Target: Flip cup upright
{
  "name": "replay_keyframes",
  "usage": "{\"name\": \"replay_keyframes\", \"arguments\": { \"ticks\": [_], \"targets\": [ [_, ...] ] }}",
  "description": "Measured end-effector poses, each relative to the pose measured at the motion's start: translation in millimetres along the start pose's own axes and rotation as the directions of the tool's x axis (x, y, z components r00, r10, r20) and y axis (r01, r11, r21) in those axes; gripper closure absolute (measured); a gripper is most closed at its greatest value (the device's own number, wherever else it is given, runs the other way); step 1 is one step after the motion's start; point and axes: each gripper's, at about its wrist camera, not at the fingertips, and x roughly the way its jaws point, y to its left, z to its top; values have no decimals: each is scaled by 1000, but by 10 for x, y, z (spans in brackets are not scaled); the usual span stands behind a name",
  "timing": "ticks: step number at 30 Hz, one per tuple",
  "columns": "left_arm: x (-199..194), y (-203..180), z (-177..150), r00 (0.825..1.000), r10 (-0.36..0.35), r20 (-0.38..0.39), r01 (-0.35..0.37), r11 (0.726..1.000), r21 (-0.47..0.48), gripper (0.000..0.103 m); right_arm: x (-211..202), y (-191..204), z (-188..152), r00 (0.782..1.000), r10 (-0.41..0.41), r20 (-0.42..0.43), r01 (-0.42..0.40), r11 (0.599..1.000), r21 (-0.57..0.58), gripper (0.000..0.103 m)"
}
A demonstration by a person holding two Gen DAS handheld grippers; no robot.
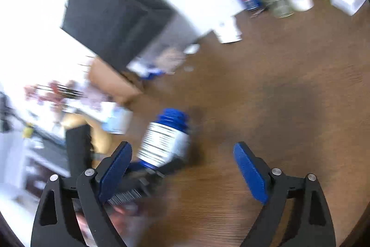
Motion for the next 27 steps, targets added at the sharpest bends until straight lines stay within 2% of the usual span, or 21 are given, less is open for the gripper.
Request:
{"name": "replay_keyframes", "arguments": {
  "ticks": [1, 5, 7, 9, 10, 11, 12, 15, 17, 18, 19, 20, 21, 25, 27],
  "targets": [
    [-79, -51, -41, 1000, -10, 29, 9, 1000, 30, 43, 42, 41, 5, 1000, 12, -15, -12, 1000, -5, 0],
    [-308, -220, -124, 994, -45, 96, 33, 993, 115, 43, 287, 238, 5, 994, 42, -105, -47, 998, -45, 0],
    [-403, -263, -162, 991, -70, 110, 52, 987, 154, 43, 414, 234, 27, 988, 80, -132, -80, 997, 6, 0],
    [-463, -314, -178, 990, -66, 125, 41, 981, 191, 43, 467, 190, 25, 982, 131, -136, -124, 990, 62, 0],
    [-508, -333, -195, 989, -57, 136, 27, 978, 208, 43, 478, 195, 14, 981, 145, -127, -138, 988, 63, 8],
    [-548, -342, -206, 988, -54, 143, 22, 976, 217, 43, 487, 228, 3, 982, 147, -120, -143, 989, 44, 26],
    [-561, -349, -205, 989, -47, 138, 15, 975, 224, 43, 489, 260, -5, 982, 151, -109, -147, 988, 39, 33],
    [-610, -356, -192, 988, -28, 152, -9, 972, 235, 42, 477, 349, -25, 989, 133, -71, -132, 991, 11, 33],
    [-627, -416, -181, 987, 39, 154, -83, 953, 291, 40, 445, 433, -30, 996, 79, -39, -80, 997, -22, 33],
    [-636, -438, -181, 984, 71, 162, -119, 942, 313, 35, 423, 472, -29, 998, 52, -22, -53, 998, -42, 33],
    [-663, -452, -184, 978, 102, 184, -159, 930, 331, 29, 392, 519, -26, 1000, 21, 0, -21, 998, -62, 33],
    [-696, -456, -194, 969, 121, 217, -192, 919, 345, 18, 381, 552, -25, 1000, 6, 12, -5, 997, -73, 33],
    [-739, -455, -208, 958, 131, 253, -218, 910, 353, 15, 352, 597, -27, 1000, -12, 27, 14, 996, -92, 33],
    [-828, -407, -288, 931, 127, 341, -255, 896, 363, 14, 293, 775, -76, 994, -66, 84, 80, 981, -179, 33],
    [-805, -337, -346, 910, 125, 395, -275, 895, 351, 6, 314, 848, -121, 990, -97, 98, 116, 968, -221, 33]
  ]
}}
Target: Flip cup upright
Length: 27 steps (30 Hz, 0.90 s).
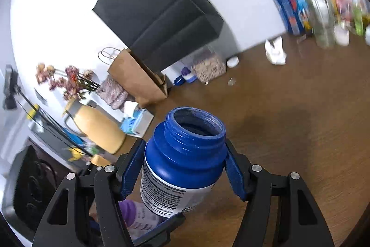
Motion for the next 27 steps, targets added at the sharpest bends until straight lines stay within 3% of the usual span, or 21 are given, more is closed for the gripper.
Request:
{"name": "replay_keyframes", "arguments": {
  "ticks": [3, 6, 9, 11, 13, 15, 17, 20, 22, 27],
  "targets": [
    [79, 61, -140, 1000, 27, 0, -27, 999, -17, 6, 48, 43, -60, 1000, -23, -12, 22, 1000, -22, 33],
    [-7, 141, -165, 1000, -5, 4, 6, 997, -80, 7, 80, 45, -118, 999, -31, -19, 31, 999, -40, 33],
    [-276, 122, -41, 986, 121, 111, -118, 993, -26, 6, 61, 80, -112, 1000, -27, -10, 27, 998, -52, 33],
    [-335, 156, 43, 978, 149, 145, -149, 989, -9, 1, 55, 146, -80, 1000, -6, 2, 6, 998, -56, 33],
    [-249, 230, 68, 979, 163, 123, -162, 987, -22, 0, 72, 195, -59, 1000, -6, 6, 6, 998, -61, 33],
    [-83, 350, 1, 988, 144, 63, -139, 988, -68, 0, 140, 225, -66, 999, -47, -1, 47, 996, -76, 34],
    [9, 425, -91, 993, 120, 12, -118, 987, -110, 2, 206, 212, -126, 999, -37, -17, 36, 997, -75, 34],
    [-168, 400, -100, 987, 153, 47, -146, 983, -115, 2, 241, 209, -226, 999, -44, -18, 43, 995, -92, 34],
    [-216, 405, -134, 994, 109, 16, -105, 981, -160, 1, 237, 213, -294, 999, -35, -17, 33, 995, -95, 34],
    [-381, 376, -359, 992, 124, -12, -123, 957, -263, 1, 234, 249, -460, 998, -35, -47, 30, 994, -107, 34]
  ]
}}
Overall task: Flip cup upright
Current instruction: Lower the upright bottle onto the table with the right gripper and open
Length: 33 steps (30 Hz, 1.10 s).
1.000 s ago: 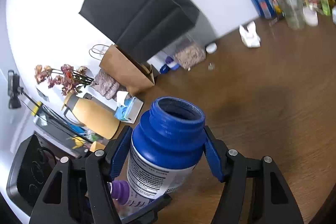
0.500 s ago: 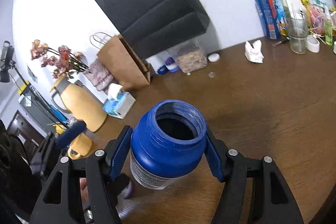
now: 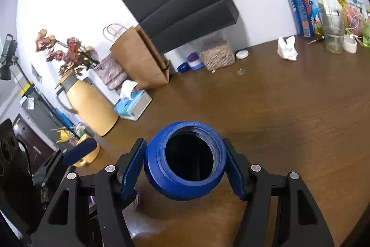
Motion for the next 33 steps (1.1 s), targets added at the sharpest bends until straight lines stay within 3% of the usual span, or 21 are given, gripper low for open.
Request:
{"name": "replay_keyframes", "arguments": {
  "ticks": [6, 12, 17, 20, 24, 28, 33],
  "targets": [
    [156, 61, -332, 995, -27, -91, 22, 998, -55, 1, 226, 73, -174, 993, -81, -92, 76, 996, -53, 34],
    [333, 64, -550, 985, -72, -158, 58, 994, -91, 2, 448, 404, -277, 967, -206, -152, 164, 954, -249, 34],
    [393, 167, -594, 978, -119, -171, 91, 982, -167, 3, 527, 538, -328, 969, -153, -195, 100, 961, -258, 34],
    [420, 190, -606, 977, -113, -180, 83, 983, -165, 8, 552, 550, -335, 964, -164, -207, 113, 964, -240, 34],
    [418, 238, -638, 975, -114, -189, 83, 983, -165, 8, 471, 625, -326, 969, -160, -189, 111, 963, -246, 34],
    [355, 364, -632, 975, -118, -186, 75, 972, -222, 7, 293, 718, -279, 973, -185, -140, 144, 955, -258, 19],
    [137, 440, -549, 976, -120, -180, 73, 966, -247, 7, 15, 813, -242, 972, -219, -87, 191, 948, -255, 19]
  ]
}}
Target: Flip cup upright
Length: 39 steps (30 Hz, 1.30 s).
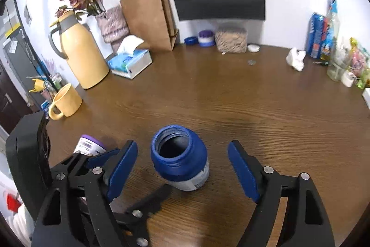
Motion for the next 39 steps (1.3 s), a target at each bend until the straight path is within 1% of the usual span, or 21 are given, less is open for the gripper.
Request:
{"name": "replay_keyframes", "arguments": {
  "ticks": [2, 4, 5, 6, 8, 10, 12, 15, 18, 21, 22, 24, 25, 27, 28, 30, 31, 32, 34, 37, 39],
  "targets": [
    [-115, 1, 25, 1000, 9, 10, -9, 1000, 0, 6, -133, 32, -20, 999, -42, 10, 42, 999, -10, 19],
    [-290, -12, 44, 999, 26, 37, -26, 1000, 7, 6, -251, 47, -40, 997, -79, 18, 79, 997, -14, 19],
    [-360, -23, 43, 998, 34, 51, -35, 999, 15, 5, -317, 47, -54, 995, -97, 22, 97, 995, -13, 19],
    [-436, -35, 44, 997, 46, 66, -48, 999, 26, 1, -399, 47, -72, 993, -114, 28, 114, 993, -9, 19],
    [-621, -77, 11, 991, 79, 108, -86, 995, 60, 0, -542, 34, -124, 990, -141, 28, 140, 990, 8, 19],
    [-826, -124, -51, 985, 97, 141, -110, 990, 88, 0, -731, 66, -211, 984, -170, 49, 170, 985, 7, 19],
    [-1013, -143, -108, 981, 111, 160, -128, 987, 100, 0, -960, 116, -343, 978, -198, 70, 198, 980, 12, 19],
    [-1383, -206, -250, 972, 153, 181, -174, 979, 108, 0, -1261, 193, -557, 976, -190, 103, 187, 982, 36, 19],
    [-1793, -239, -486, 964, 164, 210, -189, 976, 106, 0, -1533, 325, -831, 980, -161, 117, 154, 986, 63, 19],
    [-2101, -174, -792, 965, 149, 214, -172, 981, 95, 0, -1740, 516, -1144, 981, -140, 137, 133, 989, 58, 19],
    [-2224, -116, -937, 967, 123, 222, -144, 986, 81, 0, -1789, 585, -1254, 980, -138, 143, 132, 990, 56, 19],
    [-2406, 21, -1212, 969, 106, 224, -118, 992, 40, 0, -1858, 755, -1518, 981, -126, 148, 120, 992, 49, 19],
    [-2484, 87, -1340, 968, 100, 230, -111, 993, 35, 0, -1869, 839, -1636, 982, -124, 142, 120, 992, 35, 19],
    [-2584, 188, -1549, 960, 147, 237, -154, 988, 12, 0, -1876, 1002, -1893, 981, -139, 139, 135, 990, 32, 19],
    [-2647, 251, -1686, 952, 187, 244, -191, 982, -7, 0, -1864, 1059, -1997, 982, -139, 129, 135, 990, 34, 18],
    [-2721, 310, -1841, 943, 225, 246, -224, 974, -30, 0, -1831, 1168, -2229, 986, -119, 117, 114, 992, 47, 18],
    [-2750, 348, -1911, 946, 222, 238, -217, 975, -46, 0, -1808, 1215, -2320, 988, -109, 111, 105, 994, 40, 18],
    [-2753, 370, -1938, 952, 207, 227, -201, 978, -50, 0, -1781, 1249, -2402, 989, -105, 106, 103, 994, 31, 18],
    [-2715, 332, -1949, 964, 173, 203, -171, 985, -28, 0, -1731, 1271, -2510, 988, -118, 95, 115, 993, 40, 18],
    [-2719, 237, -2003, 956, 194, 221, -201, 979, 12, 0, -1691, 1260, -2510, 992, -100, 73, 96, 994, 58, 18],
    [-2725, 238, -2050, 961, 169, 218, -175, 985, 5, 0, -1731, 1276, -2486, 989, -117, 93, 112, 992, 57, 18]
  ]
}}
